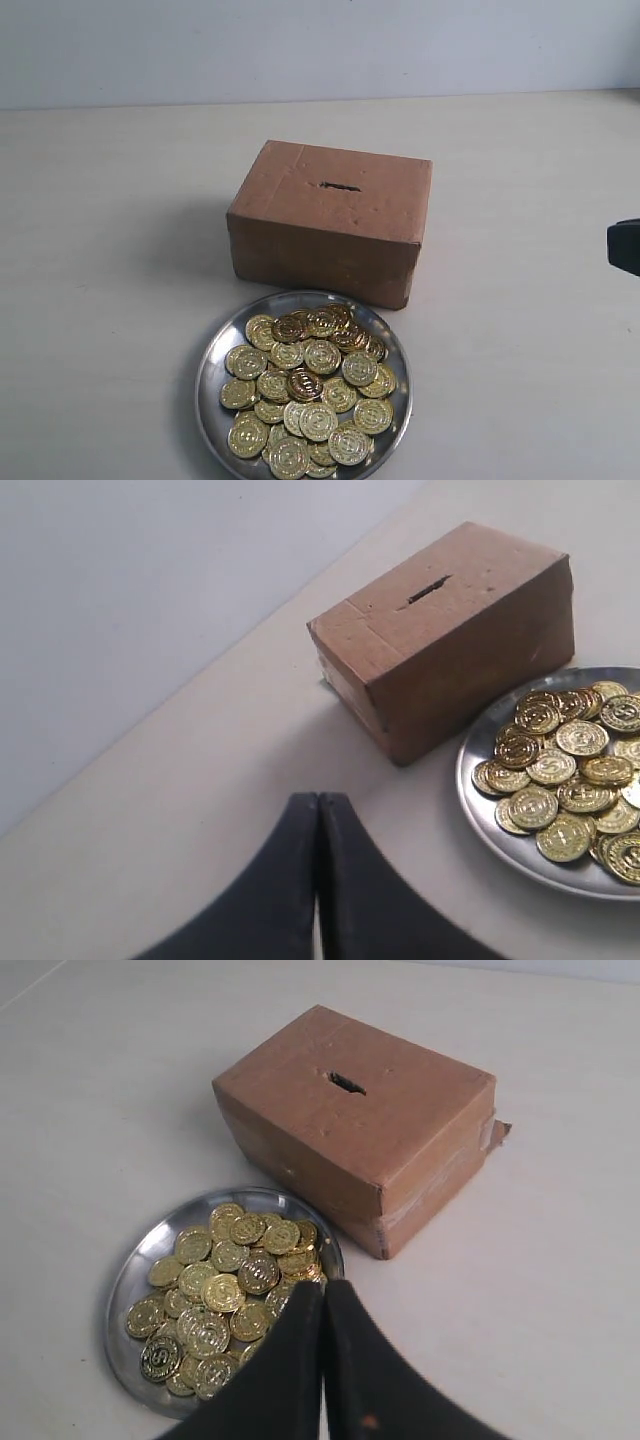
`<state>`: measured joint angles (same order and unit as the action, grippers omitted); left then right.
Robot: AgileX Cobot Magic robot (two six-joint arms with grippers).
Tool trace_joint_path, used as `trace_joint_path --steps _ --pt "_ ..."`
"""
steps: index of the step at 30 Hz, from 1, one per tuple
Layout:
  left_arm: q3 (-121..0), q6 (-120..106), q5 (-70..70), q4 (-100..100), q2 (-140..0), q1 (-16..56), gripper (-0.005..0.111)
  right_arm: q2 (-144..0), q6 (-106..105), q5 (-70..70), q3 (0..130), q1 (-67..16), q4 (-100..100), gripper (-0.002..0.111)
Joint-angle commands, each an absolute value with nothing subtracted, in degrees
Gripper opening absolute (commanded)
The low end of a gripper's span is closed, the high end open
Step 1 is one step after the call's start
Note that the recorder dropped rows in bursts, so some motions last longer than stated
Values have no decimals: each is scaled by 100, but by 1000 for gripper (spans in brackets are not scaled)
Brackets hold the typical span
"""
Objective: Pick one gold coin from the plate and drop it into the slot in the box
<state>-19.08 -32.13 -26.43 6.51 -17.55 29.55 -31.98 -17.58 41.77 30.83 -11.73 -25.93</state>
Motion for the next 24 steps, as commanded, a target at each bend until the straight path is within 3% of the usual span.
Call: trace_joint_path --steps 1,24 --pt "-1934 -3270 -2447 674 -1679 2990 0 -3216 -1832 4172 3143 -1199 -2600 0" --pt "-1588 -3257 -2519 674 -733 2990 0 -3238 -1832 4340 3143 -1199 -2515 0"
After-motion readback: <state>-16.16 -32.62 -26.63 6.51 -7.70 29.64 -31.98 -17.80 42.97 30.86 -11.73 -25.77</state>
